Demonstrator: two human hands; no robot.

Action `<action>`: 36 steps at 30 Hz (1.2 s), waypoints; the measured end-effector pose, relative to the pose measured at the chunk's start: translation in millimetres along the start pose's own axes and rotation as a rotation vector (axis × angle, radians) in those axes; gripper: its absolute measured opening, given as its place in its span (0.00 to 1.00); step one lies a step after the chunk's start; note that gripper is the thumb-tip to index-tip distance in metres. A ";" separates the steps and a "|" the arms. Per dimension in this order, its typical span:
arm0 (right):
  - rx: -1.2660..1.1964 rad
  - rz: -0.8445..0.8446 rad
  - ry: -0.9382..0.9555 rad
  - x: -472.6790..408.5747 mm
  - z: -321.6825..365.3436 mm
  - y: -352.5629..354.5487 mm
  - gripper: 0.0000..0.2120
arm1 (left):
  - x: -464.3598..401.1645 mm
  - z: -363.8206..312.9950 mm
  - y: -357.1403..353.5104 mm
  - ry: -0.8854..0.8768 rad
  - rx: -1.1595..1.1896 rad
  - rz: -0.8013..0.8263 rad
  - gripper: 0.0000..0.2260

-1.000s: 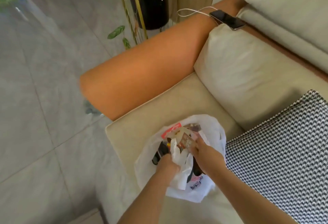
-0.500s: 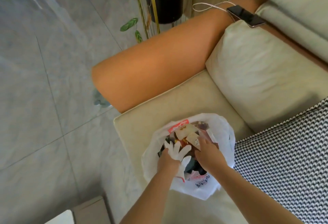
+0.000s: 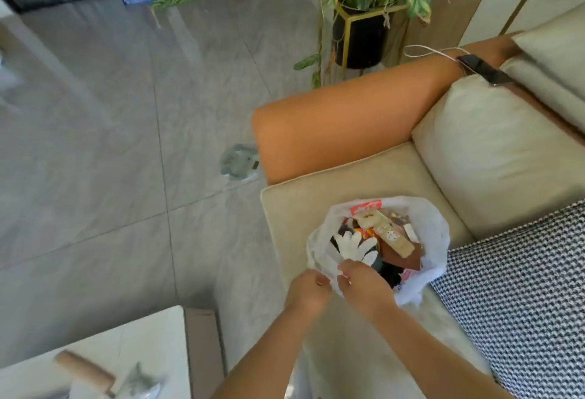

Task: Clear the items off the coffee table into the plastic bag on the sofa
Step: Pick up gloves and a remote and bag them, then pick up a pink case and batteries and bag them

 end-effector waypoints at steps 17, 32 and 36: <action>0.275 0.263 0.450 174.5 225.2 -183.7 0.11 | 201.3 290.9 79.8 0.298 -0.013 -0.260 0.14; 0.630 0.673 1.022 312.1 299.3 -324.9 0.13 | 362.8 443.6 -8.3 0.816 0.547 -0.521 0.13; 0.684 0.793 1.164 364.7 294.4 -356.4 0.12 | 407.2 463.4 -52.7 0.929 0.679 -0.577 0.14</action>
Point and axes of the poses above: each hand's wrist, its own x-axis away from the middle knuckle, its own y-axis out of the back of the hand, z = x × y, the point moved 6 cm from there along -x, towards the middle knuckle, and after that the axes turned 6 degrees about -x, right-handed, at the moved point
